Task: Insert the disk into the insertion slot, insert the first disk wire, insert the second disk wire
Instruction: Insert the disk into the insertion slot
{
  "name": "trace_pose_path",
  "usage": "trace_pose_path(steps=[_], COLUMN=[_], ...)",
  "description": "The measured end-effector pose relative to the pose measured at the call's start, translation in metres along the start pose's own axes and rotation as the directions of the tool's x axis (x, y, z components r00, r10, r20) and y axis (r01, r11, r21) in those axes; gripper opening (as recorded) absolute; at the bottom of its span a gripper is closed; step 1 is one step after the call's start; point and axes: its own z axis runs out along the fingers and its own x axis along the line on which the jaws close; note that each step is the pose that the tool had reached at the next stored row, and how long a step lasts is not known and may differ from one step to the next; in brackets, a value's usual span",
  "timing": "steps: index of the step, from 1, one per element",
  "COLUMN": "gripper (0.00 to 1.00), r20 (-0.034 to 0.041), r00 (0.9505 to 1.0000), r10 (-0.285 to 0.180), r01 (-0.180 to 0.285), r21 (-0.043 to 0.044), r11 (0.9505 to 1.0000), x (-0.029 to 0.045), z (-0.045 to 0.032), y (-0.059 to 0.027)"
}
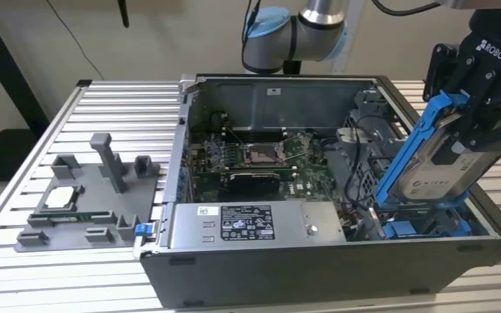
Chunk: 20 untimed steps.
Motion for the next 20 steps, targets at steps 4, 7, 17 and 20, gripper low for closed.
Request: trace_pose_path(steps=[4,7,17,20], gripper=[0.00,0.00,0.00,0.00], r20=[0.0001,0.0000,0.0013,0.0029], r00=[1.0000,1.0000,1.0000,1.0000], r10=[0.000,0.000,0.000,0.000], r01=[0.000,0.000,0.000,0.000], r21=[0.0000,0.0000,0.0000,0.0000], r11=[1.0000,1.0000,1.0000,1.0000], x=[0.0003,0.0006,0.0004,0.0001], z=[0.0072,0.0126,0.0268,0.0298], y=[-0.0048,-0.0078,-0.0123,-0.0125])
